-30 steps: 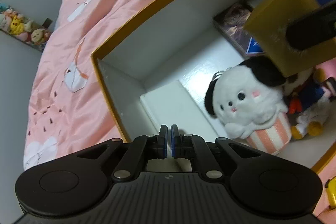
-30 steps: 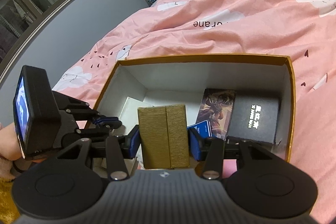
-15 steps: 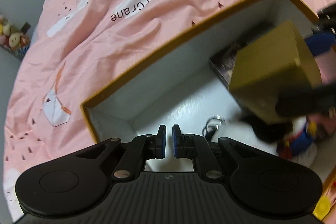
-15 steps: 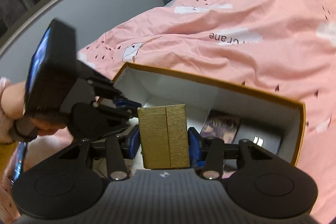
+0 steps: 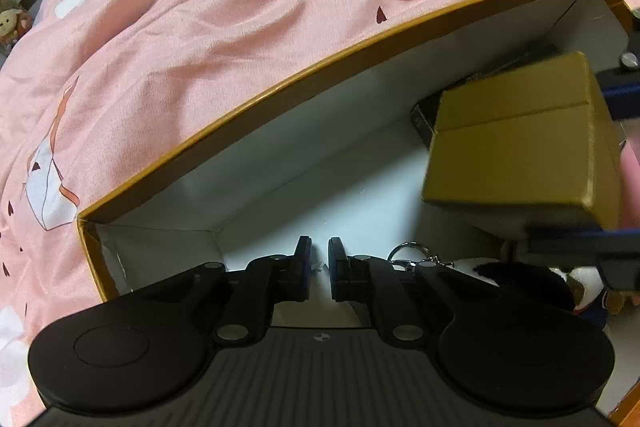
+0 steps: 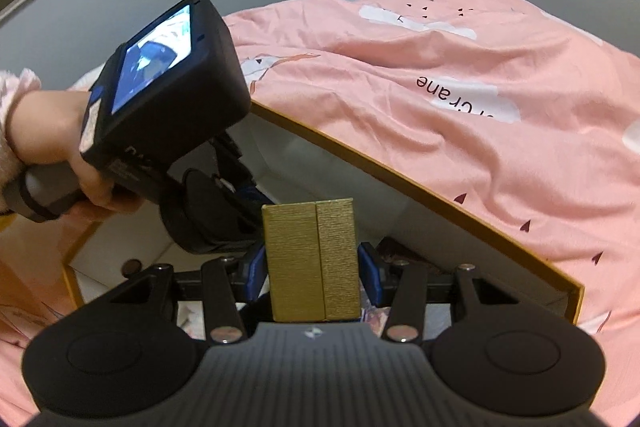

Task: Organize objects
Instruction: 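Lower gold box into orange box corner and open right tool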

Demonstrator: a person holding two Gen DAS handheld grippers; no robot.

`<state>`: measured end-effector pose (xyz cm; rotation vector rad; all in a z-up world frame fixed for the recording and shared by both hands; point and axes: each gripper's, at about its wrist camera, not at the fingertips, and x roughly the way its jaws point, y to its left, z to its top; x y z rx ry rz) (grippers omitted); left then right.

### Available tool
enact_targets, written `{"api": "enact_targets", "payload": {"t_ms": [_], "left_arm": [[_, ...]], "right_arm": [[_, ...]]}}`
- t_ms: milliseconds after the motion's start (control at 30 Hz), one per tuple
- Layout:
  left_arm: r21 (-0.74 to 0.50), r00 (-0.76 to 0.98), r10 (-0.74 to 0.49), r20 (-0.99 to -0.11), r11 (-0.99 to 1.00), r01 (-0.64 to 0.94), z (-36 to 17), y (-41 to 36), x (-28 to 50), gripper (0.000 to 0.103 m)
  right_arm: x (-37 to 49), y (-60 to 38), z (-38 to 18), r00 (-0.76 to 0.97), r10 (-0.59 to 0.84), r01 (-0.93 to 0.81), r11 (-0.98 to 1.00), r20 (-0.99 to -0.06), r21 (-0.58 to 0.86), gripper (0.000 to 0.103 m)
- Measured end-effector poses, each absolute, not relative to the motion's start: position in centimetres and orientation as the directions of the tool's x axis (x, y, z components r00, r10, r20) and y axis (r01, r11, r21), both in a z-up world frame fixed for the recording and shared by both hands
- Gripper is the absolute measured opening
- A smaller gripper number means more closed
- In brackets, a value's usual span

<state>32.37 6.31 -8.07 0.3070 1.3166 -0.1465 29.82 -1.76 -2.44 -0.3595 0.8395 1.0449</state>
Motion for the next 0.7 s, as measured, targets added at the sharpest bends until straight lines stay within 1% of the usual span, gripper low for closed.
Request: {"api": "enact_targets", "payload": {"t_ms": [133, 267, 400, 533, 667, 700], "left_arm": [[0.096, 0.244, 0.033, -0.969, 0.963, 0.252, -8.1, 6.7, 32.3, 0.012], [0.064, 0.317, -0.02, -0.948, 0.966, 0.251, -6.9, 6.7, 31.0, 0.012], [0.041, 0.392, -0.036, -0.919, 0.982, 0.184, -4.2, 7.9, 29.3, 0.012], [-0.005, 0.471, -0.055, -0.881, 0.994, 0.108, -1.1, 9.8, 27.3, 0.012], [-0.023, 0.482, -0.036, -0.875, 0.999, 0.032, 0.0, 12.0, 26.8, 0.012], [-0.038, 0.482, -0.047, -0.875, 0.999, 0.028, -0.1, 12.3, 26.5, 0.012]], "right_arm": [[30.1, -1.3, -2.8, 0.235, 0.605, -0.878, 0.468, -0.761, 0.101, 0.05], [29.7, -0.9, -2.9, 0.238, 0.611, -0.897, 0.437, -0.755, 0.071, 0.05], [28.9, -0.1, -2.8, 0.242, 0.621, -0.925, 0.379, -0.745, 0.015, 0.049], [27.9, 1.7, -2.6, 0.25, 0.624, -0.955, 0.286, -0.74, -0.082, 0.049], [27.2, 4.1, -2.8, 0.273, 0.617, -0.962, 0.196, -0.738, -0.192, 0.049], [27.2, 4.7, -3.0, 0.273, 0.614, -0.962, 0.178, -0.74, -0.208, 0.049]]}}
